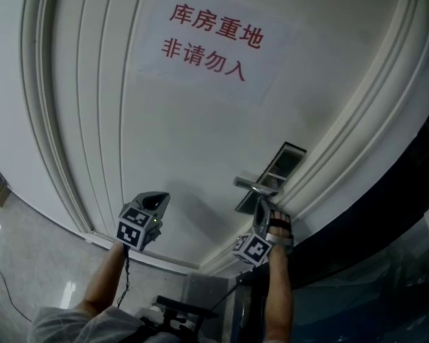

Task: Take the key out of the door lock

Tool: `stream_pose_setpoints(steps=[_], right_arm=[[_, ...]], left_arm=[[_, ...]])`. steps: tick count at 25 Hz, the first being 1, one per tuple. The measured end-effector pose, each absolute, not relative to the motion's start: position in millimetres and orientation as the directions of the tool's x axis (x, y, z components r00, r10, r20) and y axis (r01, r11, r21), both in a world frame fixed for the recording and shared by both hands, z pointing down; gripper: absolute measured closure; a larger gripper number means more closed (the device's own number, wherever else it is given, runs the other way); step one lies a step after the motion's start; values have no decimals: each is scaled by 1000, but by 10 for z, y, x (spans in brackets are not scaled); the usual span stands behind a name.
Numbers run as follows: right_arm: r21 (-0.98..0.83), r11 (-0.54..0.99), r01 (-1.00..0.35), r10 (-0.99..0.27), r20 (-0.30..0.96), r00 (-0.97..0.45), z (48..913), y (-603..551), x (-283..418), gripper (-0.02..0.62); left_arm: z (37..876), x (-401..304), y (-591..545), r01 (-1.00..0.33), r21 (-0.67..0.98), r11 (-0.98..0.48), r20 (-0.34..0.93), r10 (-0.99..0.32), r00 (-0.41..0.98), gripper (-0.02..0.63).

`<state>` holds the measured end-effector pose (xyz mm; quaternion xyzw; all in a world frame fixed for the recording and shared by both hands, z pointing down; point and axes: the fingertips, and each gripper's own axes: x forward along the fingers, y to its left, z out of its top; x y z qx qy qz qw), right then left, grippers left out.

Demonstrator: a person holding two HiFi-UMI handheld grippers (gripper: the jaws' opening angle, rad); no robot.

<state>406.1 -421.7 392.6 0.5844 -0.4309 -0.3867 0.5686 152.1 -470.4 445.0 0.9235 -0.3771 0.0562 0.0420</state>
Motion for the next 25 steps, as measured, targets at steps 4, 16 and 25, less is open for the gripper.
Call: stream_pose_setpoints(steps=[4,16,25], right_arm=[[998,32,-53,-941,48,335,3944,-4208,4057,572],[999,29,-30,-944,38,329,3927,-4181,4032,574],[999,32,-27,-942,39,333,3913,-4144,4038,574]], left_arm=[[4454,1501,-4686,-700,39,-713,134,-690,711,598],[4434,1475,-4692,-702,40,-711,127,-693,710,598],[4401,1484,-4677,-698,35,-716,126,-689,714,598]])
